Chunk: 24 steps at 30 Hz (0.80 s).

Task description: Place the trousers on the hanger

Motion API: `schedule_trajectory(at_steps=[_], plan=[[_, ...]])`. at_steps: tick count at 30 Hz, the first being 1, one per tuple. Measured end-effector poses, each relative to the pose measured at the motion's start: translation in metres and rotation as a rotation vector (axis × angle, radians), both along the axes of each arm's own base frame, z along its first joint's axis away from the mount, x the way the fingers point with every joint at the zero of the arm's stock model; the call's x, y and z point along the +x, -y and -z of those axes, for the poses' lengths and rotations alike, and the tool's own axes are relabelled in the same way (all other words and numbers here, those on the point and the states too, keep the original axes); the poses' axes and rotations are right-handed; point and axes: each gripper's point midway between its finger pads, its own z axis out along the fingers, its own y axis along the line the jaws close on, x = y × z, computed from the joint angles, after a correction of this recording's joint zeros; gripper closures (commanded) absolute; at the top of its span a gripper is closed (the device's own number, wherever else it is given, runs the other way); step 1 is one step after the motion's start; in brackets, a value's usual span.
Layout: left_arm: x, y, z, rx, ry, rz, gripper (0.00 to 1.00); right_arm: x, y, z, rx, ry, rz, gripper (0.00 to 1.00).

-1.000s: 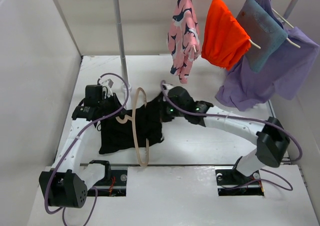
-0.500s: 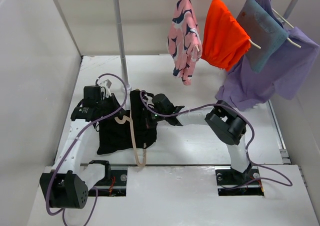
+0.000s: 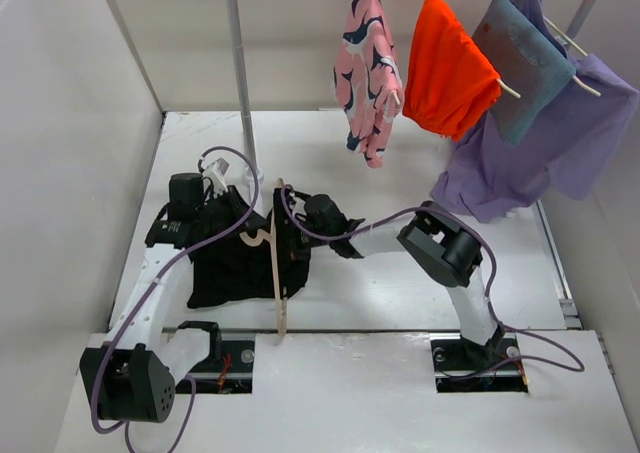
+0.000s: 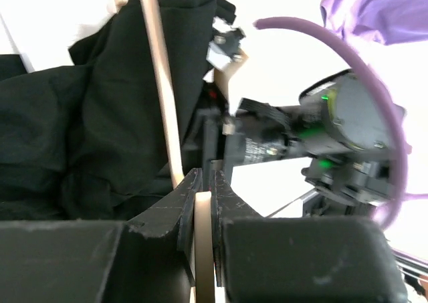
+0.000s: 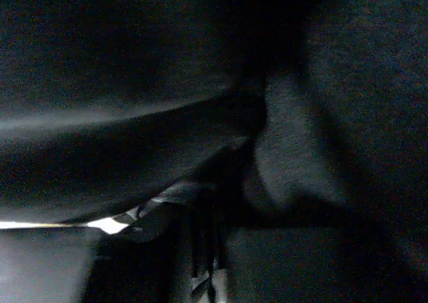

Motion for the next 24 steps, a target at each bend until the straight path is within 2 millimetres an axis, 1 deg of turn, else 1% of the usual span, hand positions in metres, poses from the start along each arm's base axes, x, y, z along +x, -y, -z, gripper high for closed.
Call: schedule_trajectory(at_steps=[2, 5, 6, 8, 9, 10, 11, 15, 17, 19, 20, 22, 23, 24], plan=[[0.000, -0.002, 0.001, 0.008, 0.001, -0.013, 1.00, 0.003, 0.004, -0.004, -0.033, 0.024, 0.015, 0.63], [0.003, -0.009, 0.004, 0.048, 0.005, -0.042, 1.00, 0.012, 0.020, -0.018, -0.125, 0.091, 0.077, 0.55], [0.004, -0.013, 0.007, 0.072, 0.002, -0.058, 1.00, 0.016, 0.027, -0.024, -0.157, 0.118, 0.107, 0.49], [0.004, -0.020, 0.013, 0.113, -0.007, -0.083, 1.00, 0.027, 0.043, -0.041, -0.215, 0.180, 0.169, 0.45], [0.004, -0.023, 0.015, 0.130, -0.011, -0.093, 1.00, 0.032, 0.050, -0.051, -0.237, 0.205, 0.193, 0.41], [0.004, -0.025, 0.017, 0.144, -0.014, -0.100, 1.00, 0.036, 0.058, -0.054, -0.273, 0.223, 0.213, 0.41], [0.004, -0.027, 0.018, 0.156, -0.016, -0.106, 1.00, 0.043, 0.060, -0.069, -0.267, 0.249, 0.231, 0.40], [0.004, -0.030, 0.019, 0.171, -0.018, -0.112, 1.00, 0.063, 0.066, -0.092, -0.292, 0.309, 0.280, 0.40], [0.003, -0.030, 0.019, 0.174, -0.020, -0.113, 1.00, 0.073, 0.066, -0.099, -0.303, 0.322, 0.296, 0.46], [0.003, -0.031, 0.019, 0.177, -0.017, -0.114, 1.00, 0.088, 0.058, -0.107, -0.292, 0.339, 0.313, 0.52], [0.003, -0.031, 0.019, 0.177, -0.017, -0.114, 1.00, 0.096, 0.053, -0.108, -0.287, 0.342, 0.322, 0.61], [0.003, -0.030, 0.019, 0.182, -0.015, -0.109, 1.00, 0.110, 0.042, -0.105, -0.276, 0.337, 0.329, 0.71], [0.003, -0.030, 0.019, 0.183, -0.013, -0.107, 1.00, 0.115, 0.037, -0.098, -0.270, 0.327, 0.331, 0.80], [0.003, -0.030, 0.019, 0.184, -0.011, -0.106, 1.00, 0.119, 0.033, -0.089, -0.269, 0.310, 0.326, 0.85]])
